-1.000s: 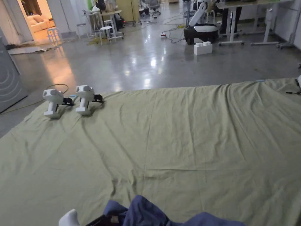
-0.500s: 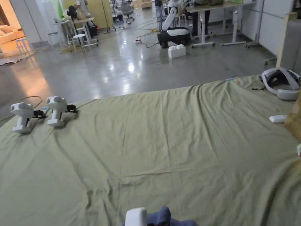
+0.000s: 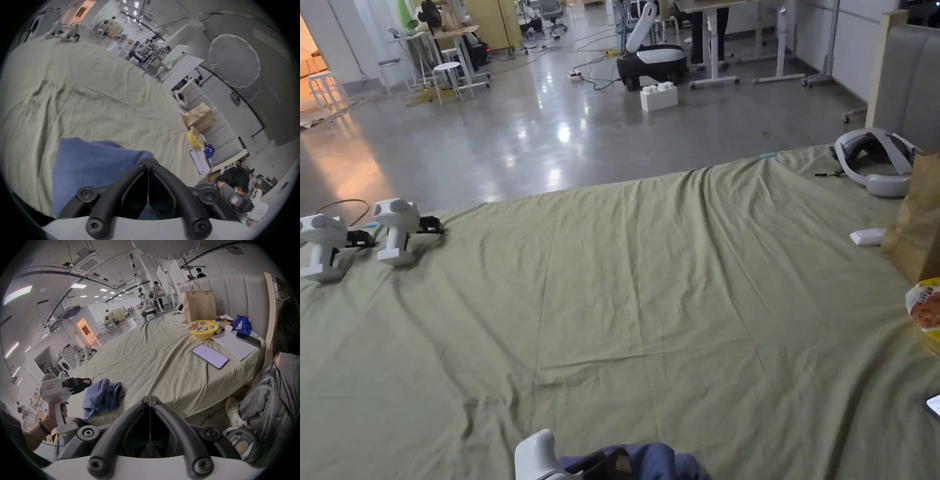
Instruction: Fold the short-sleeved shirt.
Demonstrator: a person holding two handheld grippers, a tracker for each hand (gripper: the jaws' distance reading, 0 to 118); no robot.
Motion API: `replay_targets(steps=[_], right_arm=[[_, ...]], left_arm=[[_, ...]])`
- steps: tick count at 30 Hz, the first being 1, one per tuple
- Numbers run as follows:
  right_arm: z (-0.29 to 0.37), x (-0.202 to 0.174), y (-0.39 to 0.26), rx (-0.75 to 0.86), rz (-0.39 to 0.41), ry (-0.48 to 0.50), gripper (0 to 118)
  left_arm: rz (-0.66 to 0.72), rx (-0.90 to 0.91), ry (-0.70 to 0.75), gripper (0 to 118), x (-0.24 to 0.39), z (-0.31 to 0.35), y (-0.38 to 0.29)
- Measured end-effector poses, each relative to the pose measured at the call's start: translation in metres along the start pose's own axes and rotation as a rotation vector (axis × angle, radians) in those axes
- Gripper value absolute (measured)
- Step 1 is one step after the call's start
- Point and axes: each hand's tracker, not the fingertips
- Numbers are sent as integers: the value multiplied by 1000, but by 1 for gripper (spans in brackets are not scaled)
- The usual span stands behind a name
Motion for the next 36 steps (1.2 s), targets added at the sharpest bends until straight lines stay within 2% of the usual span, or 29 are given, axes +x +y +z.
replay_targets(steps=[1,3,6,8,9,11,13,15,17,20,22,23,24,25,26,27,28,29,30,34,36], right_arm=[[0,0,-1,-5,-2,-2,3],[3,-3,0,-19,-4,-9,3],[9,-10,0,-24,-9,-19,3],[11,-17,-2,-21,-22,6,3],[9,-22,-4,-30,-19,29,3],[-2,-33,-8,-60,9,56,3],[-22,-48,-12,-110,57,114,3],[-45,-68,-13,-158,114,170,3],[-72,-88,-10,-189,166,238,3],[-131,-117,-1,-233,216,291,3],[-171,-135,5,-260,245,323,3],[-192,-143,8,-265,247,323,3],[-212,-150,8,-298,261,322,3],[-232,-155,5,-337,280,298,3],[-254,-157,0,-397,313,218,3],[-275,-157,-8,-472,370,118,3],[-290,-155,-15,-530,396,73,3],[-297,-148,-23,-546,380,86,3],[-287,-144,-18,-447,342,140,2],[-286,-149,-21,-460,410,116,3],[-281,-146,-19,-458,362,119,3]], left_arm=[[-3,-7,14,3,-2,-8,-5],[31,-122,-54,2,-11,-41,-19],[-58,-301,54,2,-16,-92,-47],[-89,-224,37,2,-5,-94,-51],[-110,-248,89,2,5,-94,-45],[-146,-249,100,2,10,-94,-44],[-183,-261,93,2,8,-86,-39],[-50,-187,2,2,9,-59,-26],[-4,-71,-93,2,8,-23,-11],[-35,65,-46,2,2,37,8],[-39,81,-30,4,-10,70,15],[-35,91,-19,22,-18,84,17],[-30,93,-10,58,-27,93,19],[-22,76,16,103,-36,98,20],[-18,90,12,111,-45,104,18],[-6,110,15,111,-55,109,17],[25,106,20,111,-67,107,17],[77,95,23,111,-77,105,17],[127,79,11,111,-88,100,15],[249,30,-39,112,-127,62,8],[276,-34,-80,112,-131,33,4]])
